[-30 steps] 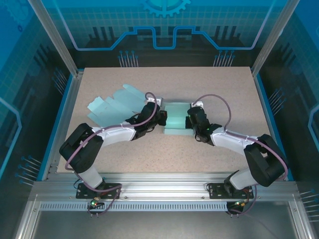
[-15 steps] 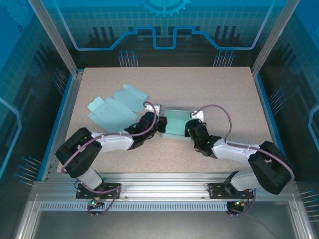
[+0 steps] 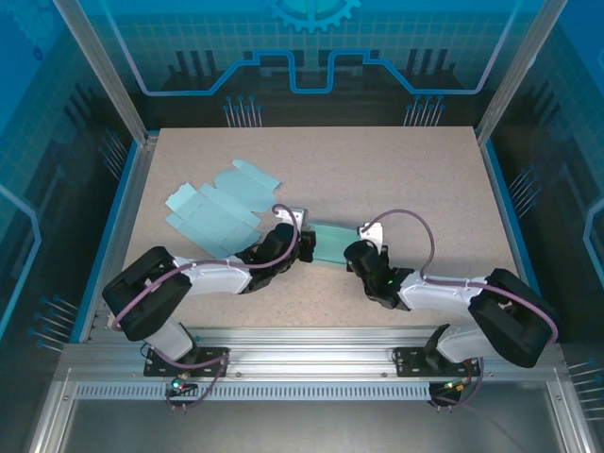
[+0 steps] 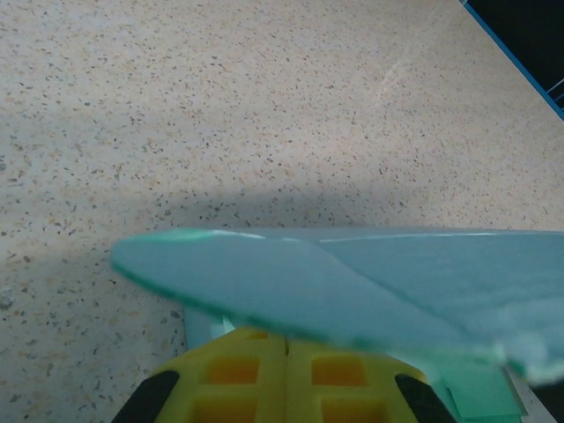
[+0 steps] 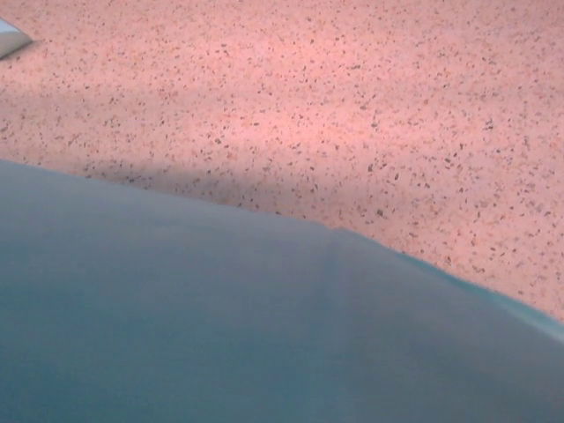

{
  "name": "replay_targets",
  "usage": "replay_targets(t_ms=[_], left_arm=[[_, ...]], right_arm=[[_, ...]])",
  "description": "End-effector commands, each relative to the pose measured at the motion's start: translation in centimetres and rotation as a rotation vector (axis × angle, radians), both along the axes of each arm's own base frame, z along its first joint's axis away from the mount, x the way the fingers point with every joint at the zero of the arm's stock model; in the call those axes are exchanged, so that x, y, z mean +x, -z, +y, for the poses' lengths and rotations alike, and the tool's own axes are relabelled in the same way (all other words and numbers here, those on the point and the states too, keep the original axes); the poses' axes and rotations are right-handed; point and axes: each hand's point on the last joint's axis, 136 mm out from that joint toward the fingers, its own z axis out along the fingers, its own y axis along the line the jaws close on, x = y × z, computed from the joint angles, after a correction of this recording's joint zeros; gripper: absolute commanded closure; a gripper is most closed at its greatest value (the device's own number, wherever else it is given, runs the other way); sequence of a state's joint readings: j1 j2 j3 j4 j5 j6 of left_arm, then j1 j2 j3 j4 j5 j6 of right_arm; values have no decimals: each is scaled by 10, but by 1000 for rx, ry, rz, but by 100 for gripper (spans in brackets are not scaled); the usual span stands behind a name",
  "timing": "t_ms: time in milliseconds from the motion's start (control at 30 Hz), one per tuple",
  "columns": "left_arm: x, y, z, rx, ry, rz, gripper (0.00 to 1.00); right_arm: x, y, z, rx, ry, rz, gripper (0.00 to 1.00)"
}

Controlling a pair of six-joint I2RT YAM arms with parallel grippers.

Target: Fold the paper box

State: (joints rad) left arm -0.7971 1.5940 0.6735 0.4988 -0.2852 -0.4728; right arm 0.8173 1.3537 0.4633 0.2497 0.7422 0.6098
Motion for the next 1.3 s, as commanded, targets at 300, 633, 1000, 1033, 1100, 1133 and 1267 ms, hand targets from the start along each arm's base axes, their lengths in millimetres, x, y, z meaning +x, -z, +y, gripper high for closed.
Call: replay_targets(t_ms=[300,633,1000,1033,1100,1133,1267], left_arm=[[-50,74,12,123,68,206,95],[-46,32,14,85,63,121,62],[-65,15,29,56,67,132,29],[-67,13,31,59,70,136,25],[-72,10,33,61,79,143,17],[-74,8,34,62,81,146,13],[-84,-2,38,61,95,149,3]], right_arm=[[-42,43,1,2,-47,167,97],[-45,35,-1,-66,-38,158,79],[-59,25,-11,-140,6,167,48],[-60,23,-12,-145,8,164,45],[-64,18,-14,-157,13,155,41],[-65,16,-15,-158,12,152,38],[-72,7,-16,-151,0,141,24]])
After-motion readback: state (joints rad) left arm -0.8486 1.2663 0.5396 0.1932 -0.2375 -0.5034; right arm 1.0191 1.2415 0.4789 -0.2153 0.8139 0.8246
